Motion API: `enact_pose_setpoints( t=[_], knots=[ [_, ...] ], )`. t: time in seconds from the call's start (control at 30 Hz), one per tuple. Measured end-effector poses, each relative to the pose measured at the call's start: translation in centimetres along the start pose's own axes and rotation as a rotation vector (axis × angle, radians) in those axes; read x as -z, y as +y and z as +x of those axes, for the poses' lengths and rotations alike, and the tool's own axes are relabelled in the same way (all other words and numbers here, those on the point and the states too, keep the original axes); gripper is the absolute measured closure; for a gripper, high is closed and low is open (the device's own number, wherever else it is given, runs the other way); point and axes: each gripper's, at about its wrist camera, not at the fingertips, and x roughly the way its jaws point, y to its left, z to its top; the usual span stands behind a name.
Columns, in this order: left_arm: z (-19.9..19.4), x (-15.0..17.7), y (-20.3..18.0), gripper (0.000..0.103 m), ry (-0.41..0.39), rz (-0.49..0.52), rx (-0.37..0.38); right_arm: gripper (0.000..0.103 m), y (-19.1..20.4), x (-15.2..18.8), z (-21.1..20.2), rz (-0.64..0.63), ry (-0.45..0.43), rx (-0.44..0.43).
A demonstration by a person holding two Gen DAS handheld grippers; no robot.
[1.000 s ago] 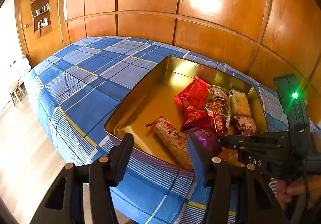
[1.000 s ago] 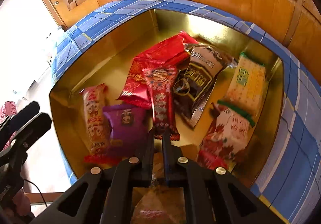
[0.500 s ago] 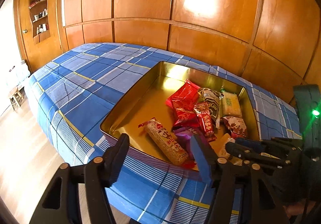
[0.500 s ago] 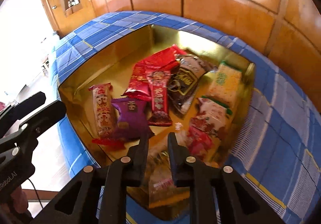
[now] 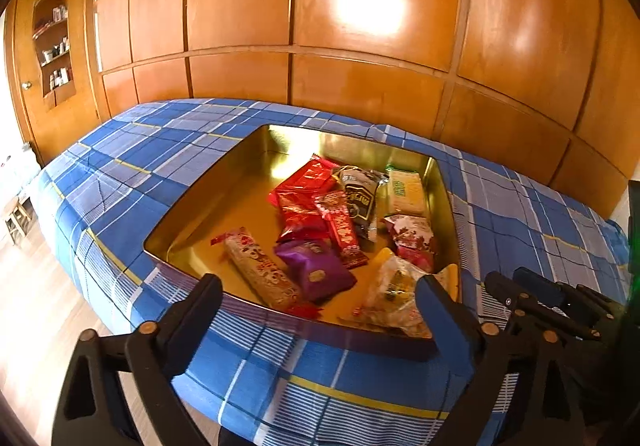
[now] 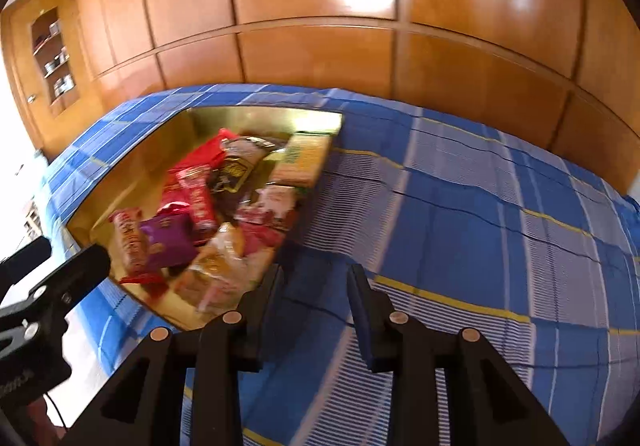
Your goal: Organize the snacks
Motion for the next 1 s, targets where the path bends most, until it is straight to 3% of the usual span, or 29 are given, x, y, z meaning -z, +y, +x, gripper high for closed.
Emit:
enact_pose_setpoints(
  t=[0.07,1.0],
  knots=[
    [-0.14,-0.06,-0.41,0.000,-0.005,0.011,-0.002,0.070,-0.64,0.14,-0.15,0.017,-0.004,0.007],
    [-0.70,-0.03,-1.23,0.000,-0.029,0.036,-0.036,0.070,-0.98,0.67,-0.69,0.028,-0.042,0.017]
  ],
)
